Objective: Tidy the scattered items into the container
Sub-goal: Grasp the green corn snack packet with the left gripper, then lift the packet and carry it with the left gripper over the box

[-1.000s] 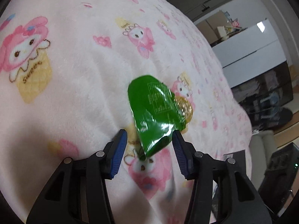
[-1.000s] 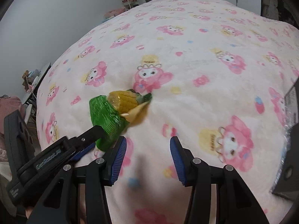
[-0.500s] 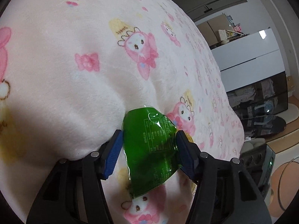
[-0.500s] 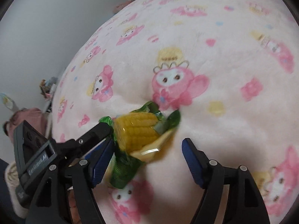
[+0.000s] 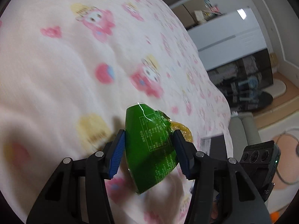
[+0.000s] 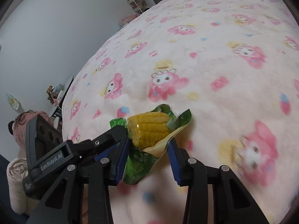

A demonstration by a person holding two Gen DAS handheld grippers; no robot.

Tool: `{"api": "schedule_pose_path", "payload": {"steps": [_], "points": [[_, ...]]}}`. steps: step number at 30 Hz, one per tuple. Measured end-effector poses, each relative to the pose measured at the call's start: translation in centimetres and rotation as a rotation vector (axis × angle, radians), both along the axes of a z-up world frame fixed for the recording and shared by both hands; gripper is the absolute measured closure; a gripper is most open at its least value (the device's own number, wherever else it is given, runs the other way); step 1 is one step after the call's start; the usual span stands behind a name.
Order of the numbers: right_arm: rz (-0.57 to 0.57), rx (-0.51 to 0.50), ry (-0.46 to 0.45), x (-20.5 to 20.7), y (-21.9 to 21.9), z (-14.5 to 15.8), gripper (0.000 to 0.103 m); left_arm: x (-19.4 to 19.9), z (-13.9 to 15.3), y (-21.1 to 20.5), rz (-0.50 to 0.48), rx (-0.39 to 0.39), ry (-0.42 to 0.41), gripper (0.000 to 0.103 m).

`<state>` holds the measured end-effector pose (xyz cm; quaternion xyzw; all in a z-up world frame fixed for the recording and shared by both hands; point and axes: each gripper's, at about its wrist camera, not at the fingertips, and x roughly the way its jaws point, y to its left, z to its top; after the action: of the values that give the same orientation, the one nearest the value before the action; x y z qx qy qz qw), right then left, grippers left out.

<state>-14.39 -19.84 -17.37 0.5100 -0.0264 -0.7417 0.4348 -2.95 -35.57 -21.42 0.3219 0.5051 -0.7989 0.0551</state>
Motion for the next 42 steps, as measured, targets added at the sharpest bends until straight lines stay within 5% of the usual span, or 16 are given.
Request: {"api": "schedule_pose_path", "payload": {"steps": [12, 24, 34, 42], "points": [[-0.177, 0.048, -0.046, 4.9, 16.2, 1.1, 0.066, 1.1, 1.0, 13.8, -0.302, -0.007, -0.04, 0.05], [-0.334, 0.129, -0.022, 7.9, 28.6, 0.4, 0.065, 1.4, 2.8, 24.4, -0.506, -0.136, -0.077, 0.057], [-0.443, 0.052, -0.022, 8.3, 35.0, 1.2, 0.065, 1.4, 4.7, 28.3, -0.571, -0.226, -0.088, 0.056], [-0.47, 0.004, -0.01, 8.4, 37.0, 2.6, 0.064, 0.8, 4.4, 32.9, -0.717, -0.144, -0.065, 0.063]]}}
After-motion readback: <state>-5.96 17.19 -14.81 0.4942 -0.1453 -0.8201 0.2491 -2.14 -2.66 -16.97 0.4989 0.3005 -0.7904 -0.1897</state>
